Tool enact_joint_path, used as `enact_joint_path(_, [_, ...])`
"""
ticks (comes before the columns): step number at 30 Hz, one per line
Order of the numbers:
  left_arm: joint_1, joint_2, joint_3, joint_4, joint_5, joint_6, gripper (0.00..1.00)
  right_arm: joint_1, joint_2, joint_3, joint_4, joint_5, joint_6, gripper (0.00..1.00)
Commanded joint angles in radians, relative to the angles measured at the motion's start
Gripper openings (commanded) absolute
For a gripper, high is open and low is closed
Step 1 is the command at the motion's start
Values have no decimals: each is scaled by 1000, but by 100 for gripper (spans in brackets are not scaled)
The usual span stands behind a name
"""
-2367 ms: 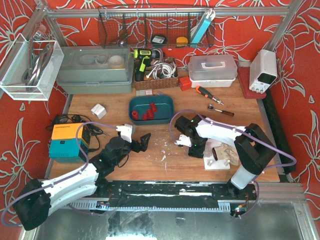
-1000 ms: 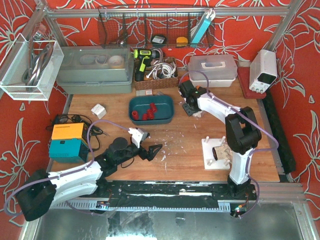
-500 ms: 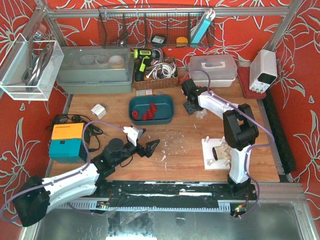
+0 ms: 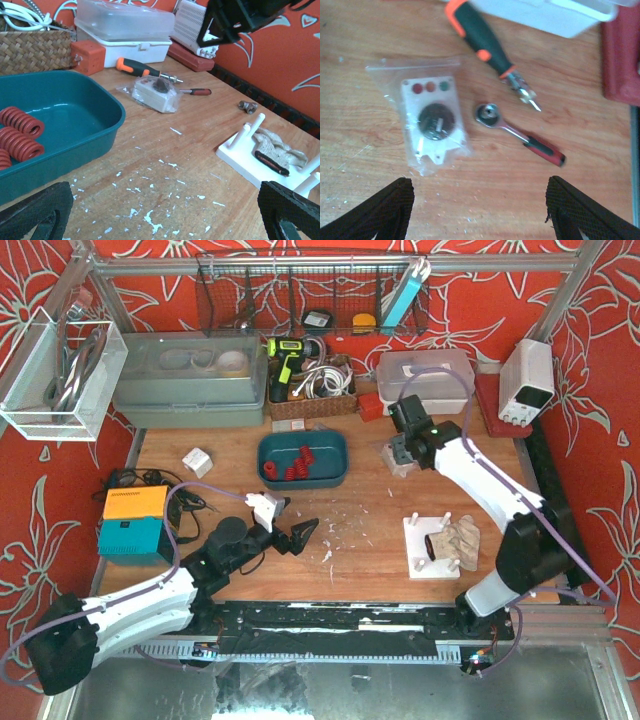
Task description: Install the large spring
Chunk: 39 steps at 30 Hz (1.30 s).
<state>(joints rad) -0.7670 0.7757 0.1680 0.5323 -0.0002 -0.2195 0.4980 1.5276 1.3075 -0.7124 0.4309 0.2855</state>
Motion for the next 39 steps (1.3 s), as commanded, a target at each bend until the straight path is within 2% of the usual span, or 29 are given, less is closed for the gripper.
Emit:
enact_joint_path(1, [-8, 2, 6, 7, -7, 21, 100, -1, -92, -76, -162, 86, 248, 72])
enact_joint_path(7, [-11, 30, 39, -49, -62, 29, 100, -3, -290, -217, -267, 131, 540, 64])
enact_joint_path(11, [-12, 32, 36, -42, -59, 29, 100, -32, -363, -321, -312, 89, 651, 61])
enact_joint_path(15, [-13, 21, 35, -44, -63, 31, 100, -113, -390, -388, -336, 106, 718, 47])
enact_joint_path(19, [-14, 10, 30, -48, -67, 33, 100, -250, -430, -485, -235, -39, 745, 34])
enact_joint_path(22, [-14, 5, 28, -47, -72, 32, 100, -328, -453, -562, -164, -146, 769, 29])
enact_joint_path(27, [-14, 11, 30, -44, -70, 32, 100, -413, -465, -650, -96, -272, 804, 33])
enact_joint_path(30, [-14, 15, 31, -45, -72, 32, 100, -438, -491, -707, -61, -328, 826, 41])
enact_joint_path(39, [-16, 27, 36, -40, -64, 33, 100, -467, -482, -726, -52, -349, 837, 45])
